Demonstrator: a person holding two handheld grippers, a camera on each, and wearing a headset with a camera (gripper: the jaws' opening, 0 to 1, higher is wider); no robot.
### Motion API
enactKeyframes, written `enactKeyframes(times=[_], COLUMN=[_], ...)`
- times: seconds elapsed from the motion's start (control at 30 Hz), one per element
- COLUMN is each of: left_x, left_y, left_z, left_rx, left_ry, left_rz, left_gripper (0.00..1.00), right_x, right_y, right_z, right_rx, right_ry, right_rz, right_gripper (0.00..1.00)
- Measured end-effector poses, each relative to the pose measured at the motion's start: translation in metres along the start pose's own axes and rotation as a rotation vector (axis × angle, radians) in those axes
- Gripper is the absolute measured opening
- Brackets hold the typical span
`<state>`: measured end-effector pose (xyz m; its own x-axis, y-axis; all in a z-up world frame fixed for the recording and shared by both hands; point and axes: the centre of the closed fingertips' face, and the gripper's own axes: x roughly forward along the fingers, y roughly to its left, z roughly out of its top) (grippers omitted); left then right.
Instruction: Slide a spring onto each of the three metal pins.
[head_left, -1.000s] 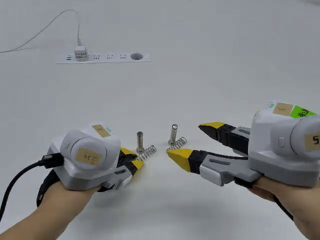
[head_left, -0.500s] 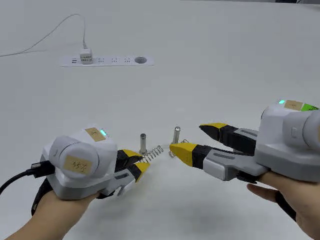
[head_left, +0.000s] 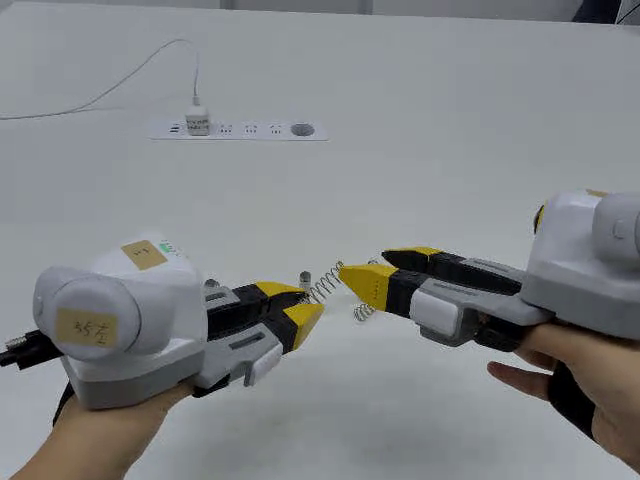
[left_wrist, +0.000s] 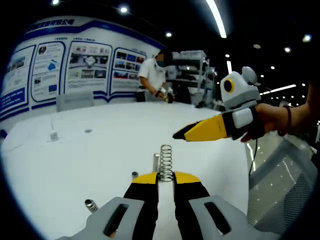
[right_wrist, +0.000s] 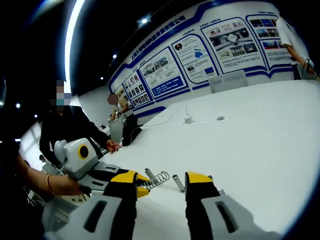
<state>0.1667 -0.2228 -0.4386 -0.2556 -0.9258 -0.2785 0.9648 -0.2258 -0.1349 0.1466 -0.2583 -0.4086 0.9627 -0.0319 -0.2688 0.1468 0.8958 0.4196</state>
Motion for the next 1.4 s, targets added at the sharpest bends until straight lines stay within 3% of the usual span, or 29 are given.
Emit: enactKeyframes(times=[0.13,0.4,0.5,0.63,0.87,1.07,1.23,1.4], left_x=[-0.004,-0.012,-0.014,-0.018,-0.023,-0.025,-0.026,-0.024], left_y=[-0.004,-0.007,-0.009,-0.012,-0.016,-0.017,-0.017,-0.015], left_z=[0.008,0.019,0.022,0.029,0.035,0.036,0.034,0.029], left_rx=[-0.014,-0.047,-0.046,-0.047,-0.046,-0.035,-0.020,0.024], left_ry=[-0.037,-0.104,-0.120,-0.153,-0.173,-0.170,-0.145,-0.097], left_rz=[-0.013,-0.022,-0.028,-0.041,-0.054,-0.053,-0.047,-0.027], left_gripper=[0.10,0.10,0.10,0.10,0.10,0.10,0.11,0.15], right_x=[0.003,0.006,0.007,0.008,0.008,0.007,0.008,0.011], right_y=[0.007,0.019,0.027,0.031,0.035,0.040,0.042,0.038], right_z=[0.001,0.006,0.008,0.010,0.013,0.014,0.013,0.015], right_rx=[0.038,0.188,0.258,0.304,0.362,0.375,0.339,0.276], right_ry=[-0.004,-0.041,-0.049,-0.061,-0.076,-0.075,-0.070,-0.064], right_rz=[0.027,0.090,0.136,0.162,0.197,0.223,0.237,0.204], right_gripper=[0.35,0.27,0.23,0.19,0.13,0.12,0.11,0.11])
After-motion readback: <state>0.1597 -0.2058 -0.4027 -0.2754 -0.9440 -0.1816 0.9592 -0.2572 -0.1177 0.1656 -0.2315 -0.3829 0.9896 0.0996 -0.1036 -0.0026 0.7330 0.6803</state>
